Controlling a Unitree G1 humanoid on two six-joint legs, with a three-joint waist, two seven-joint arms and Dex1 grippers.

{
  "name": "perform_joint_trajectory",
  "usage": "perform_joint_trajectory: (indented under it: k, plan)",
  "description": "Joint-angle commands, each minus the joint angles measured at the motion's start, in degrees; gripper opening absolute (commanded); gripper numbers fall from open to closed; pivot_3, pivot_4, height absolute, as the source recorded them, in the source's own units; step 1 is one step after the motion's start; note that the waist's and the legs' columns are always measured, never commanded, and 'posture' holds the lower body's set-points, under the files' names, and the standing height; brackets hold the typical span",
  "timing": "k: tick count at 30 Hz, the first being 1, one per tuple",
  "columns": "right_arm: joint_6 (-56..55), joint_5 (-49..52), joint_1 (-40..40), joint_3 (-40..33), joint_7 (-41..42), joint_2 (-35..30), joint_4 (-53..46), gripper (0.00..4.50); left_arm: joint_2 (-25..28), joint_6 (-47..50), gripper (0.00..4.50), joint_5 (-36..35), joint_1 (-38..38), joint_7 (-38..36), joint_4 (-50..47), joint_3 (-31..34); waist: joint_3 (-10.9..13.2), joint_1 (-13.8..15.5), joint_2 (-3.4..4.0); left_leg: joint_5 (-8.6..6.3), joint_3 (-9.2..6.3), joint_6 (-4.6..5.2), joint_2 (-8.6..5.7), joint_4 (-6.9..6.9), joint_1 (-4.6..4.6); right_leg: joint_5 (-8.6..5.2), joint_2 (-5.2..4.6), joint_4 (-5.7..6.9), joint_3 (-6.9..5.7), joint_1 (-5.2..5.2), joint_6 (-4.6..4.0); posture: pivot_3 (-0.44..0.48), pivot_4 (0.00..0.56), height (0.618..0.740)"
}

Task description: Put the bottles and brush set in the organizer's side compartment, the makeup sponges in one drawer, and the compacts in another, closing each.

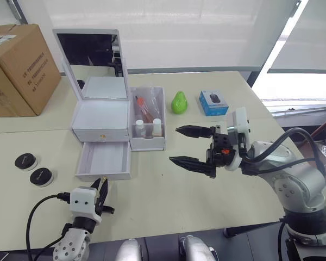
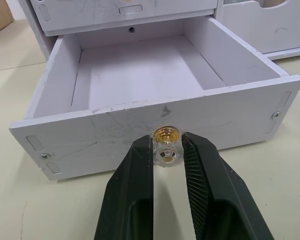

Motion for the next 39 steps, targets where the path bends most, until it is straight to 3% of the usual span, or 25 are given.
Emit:
perform_joint_trajectory:
  k: [1, 13, 15, 20, 24, 27, 28, 29, 30, 33, 36, 37, 39]
  plan:
    - [-0.8, -0.1, -1.3, -0.4, 0.1, 0.2, -0.6, 4.5, 0.2, 0.0, 0.54, -0.1, 0.9, -0.5, -1.6, -0.4, 0.0, 0.0, 0.0, 0.0, 0.0, 0.0, 0.0, 0.0, -0.03, 0.0, 0.0, 0.0, 0.0, -0.01, 0.0, 0.0, 0.15, 0.733]
    - [-0.9, -0.3, -0.4, -0.5, -0.2, 0.3, -0.5, 4.5, 2.1, 0.5, 4.35, -2.2, 4.8, -2.1, -6.1, 3.6, 0.0, -0.3, -0.04, 0.0, -0.04, 0.0, 0.01, 0.01, -0.13, 0.0, 0.03, 0.02, -0.02, -0.07, -0.01, 0.0, 0.15, 0.733]
    - [-0.9, -0.3, -0.1, -0.9, -0.2, 0.1, -0.3, 4.5, 3.4, 0.7, 4.45, -4.7, 6.9, -3.8, -8.2, 6.5, 0.0, -0.5, -0.03, 0.0, -0.04, 0.0, 0.02, 0.01, -0.13, 0.0, 0.03, 0.03, -0.02, -0.07, -0.01, 0.0, 0.15, 0.733]
    - [-0.6, -0.4, 0.7, -2.2, -0.6, -0.8, 0.7, 4.5, 9.9, 1.3, 4.45, -18.3, 8.4, -11.1, -8.5, 20.9, 0.2, -0.4, 0.09, 0.0, -0.06, 0.0, 0.04, -0.01, -0.11, -0.01, 0.03, 0.03, -0.06, -0.15, -0.02, 0.0, 0.15, 0.733]
    - [-0.6, 0.1, 1.2, -2.7, 0.5, -1.5, 1.2, 4.5, 15.7, 2.2, 4.45, -21.6, 2.6, -12.3, 0.9, 30.1, 0.2, 0.0, 0.12, 0.0, -0.05, 0.0, 0.02, 0.0, -0.14, -0.01, 0.01, 0.02, -0.09, -0.15, -0.03, 0.0, 0.15, 0.733]
    - [-1.1, -0.5, 1.3, -1.8, 1.6, -1.9, 0.7, 4.5, 18.5, 2.8, 4.45, -21.7, -0.4, -13.8, 6.1, 32.4, 0.2, 0.1, 0.08, 0.0, -0.04, 0.0, 0.02, 0.03, -0.15, -0.01, 0.01, 0.03, -0.09, -0.11, -0.03, 0.0, 0.15, 0.733]
    - [-1.2, -0.8, 1.2, -1.4, 1.9, -1.9, 0.5, 4.5, 19.2, 3.3, 4.45, -21.7, -1.0, -14.2, 7.1, 32.7, 0.4, -0.1, 0.26, 0.01, -0.28, 0.0, -0.07, 0.01, -0.45, 0.0, -0.11, -0.01, -0.32, 0.47, -0.02, 0.0, 0.15, 0.733]
    - [-1.5, -1.2, 1.1, -0.8, 2.4, -1.9, 0.2, 4.5, 19.9, 3.8, 4.45, -21.9, -1.7, -14.6, 8.1, 33.1, 0.4, -0.8, 0.31, 0.01, -1.03, 0.02, -0.32, 0.01, -0.48, -0.01, -0.38, -0.1, -0.95, 1.11, -0.02, 0.0, 0.15, 0.733]
    - [-1.7, -1.4, 1.1, -0.5, 2.9, -1.9, 0.1, 4.5, 20.3, 4.3, 4.45, -22.2, -2.3, -14.8, 8.6, 33.4, 0.5, -1.2, 0.46, 0.02, -2.08, 0.02, -0.98, -0.02, -0.4, -0.22, -1.3, 0.02, -2.28, 1.69, 0.06, 0.0, 0.15, 0.733]
    - [-1.8, -1.8, 1.0, 0.5, 4.1, -2.2, -0.3, 4.5, 21.7, 6.7, 4.45, -24.0, -3.1, -15.9, 9.0, 34.5, 0.8, -1.7, 0.9, 0.03, -5.29, 0.04, -2.69, -0.08, -0.79, -0.87, -2.97, 0.17, -5.27, 2.64, 0.51, 0.0, 0.15, 0.733]
    - [-1.7, -2.2, 0.7, 1.0, 4.6, -2.3, -0.1, 4.5, 23.4, 8.5, 4.45, -25.8, -1.9, -19.0, 9.4, 36.4, 1.0, -1.1, 1.22, 0.47, -10.52, 0.28, -5.86, -0.21, -0.87, -1.79, -2.95, 0.92, -5.57, 2.74, 1.73, 0.0, 0.15, 0.733]
    - [-1.8, -2.5, 0.5, 1.2, 4.6, -2.3, 0.1, 4.5, 24.1, 9.5, 4.45, -26.5, -1.4, -19.9, 9.7, 37.2, 1.1, -0.4, 1.29, 0.61, -10.99, 0.06, -6.13, -0.26, -0.82, -2.07, -2.87, 1.19, -5.27, 2.66, 1.5, 0.0, 0.15, 0.733]
    - [-2.0, -2.9, 0.3, 1.4, 4.9, -2.3, 0.2, 4.5, 25.6, 11.4, 4.45, -28.6, 0.0, -22.8, 10.1, 39.1, 1.0, 0.4, 1.26, 0.64, -10.49, -0.03, -5.88, -0.54, -0.94, -1.99, -2.78, 1.29, -4.96, 2.19, 1.33, 0.0, 0.15, 0.733]
